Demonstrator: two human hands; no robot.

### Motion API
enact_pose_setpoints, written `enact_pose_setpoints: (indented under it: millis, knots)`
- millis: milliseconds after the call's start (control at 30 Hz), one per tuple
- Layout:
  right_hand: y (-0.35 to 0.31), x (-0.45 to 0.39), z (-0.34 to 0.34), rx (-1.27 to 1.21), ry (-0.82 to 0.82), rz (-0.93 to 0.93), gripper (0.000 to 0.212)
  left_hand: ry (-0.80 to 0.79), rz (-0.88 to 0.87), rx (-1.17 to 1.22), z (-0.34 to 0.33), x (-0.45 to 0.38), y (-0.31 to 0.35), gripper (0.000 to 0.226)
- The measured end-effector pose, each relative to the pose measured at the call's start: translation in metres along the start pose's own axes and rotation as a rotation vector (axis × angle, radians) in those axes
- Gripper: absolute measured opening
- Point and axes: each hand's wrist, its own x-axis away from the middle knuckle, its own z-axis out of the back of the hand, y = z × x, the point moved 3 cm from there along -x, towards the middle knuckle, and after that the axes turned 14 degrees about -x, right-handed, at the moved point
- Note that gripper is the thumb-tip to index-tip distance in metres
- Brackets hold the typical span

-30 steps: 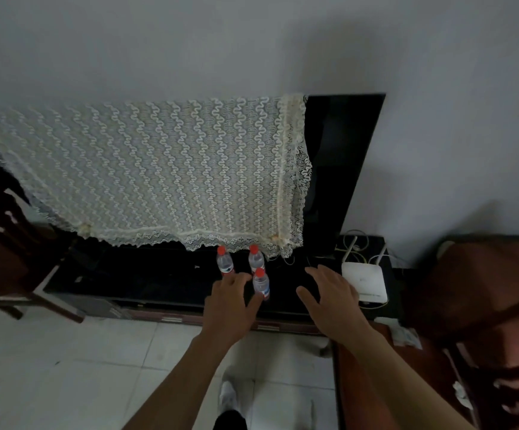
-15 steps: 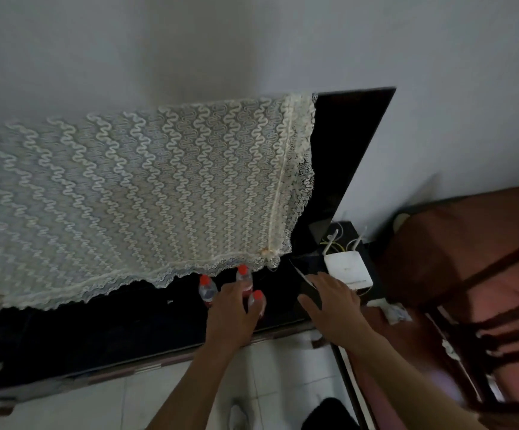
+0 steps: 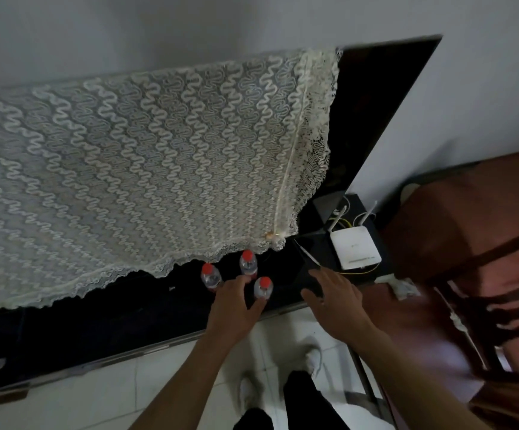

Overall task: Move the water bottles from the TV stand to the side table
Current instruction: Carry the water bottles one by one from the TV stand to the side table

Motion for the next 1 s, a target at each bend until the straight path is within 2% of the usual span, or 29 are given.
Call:
enact_pose_setpoints:
  millis: [333,800,1000]
  knots:
    - [0.036,-0.028,-0.031,-0.039,0.000,-0.044,0.055,-0.075,0.046,0.024,-0.068,-0.045,-0.038,0.068]
    - [0.098,-0.085,-0.087,-0.111,-0.046,-0.126,0.054,-0.033,0.030,0.102,-0.161,-0.117,-0.073,0.065]
    - [0.120,-0.104,-0.113,-0.124,-0.075,-0.144,0.059,-0.011,-0.010,0.066,-0.192,-0.133,-0.081,0.066]
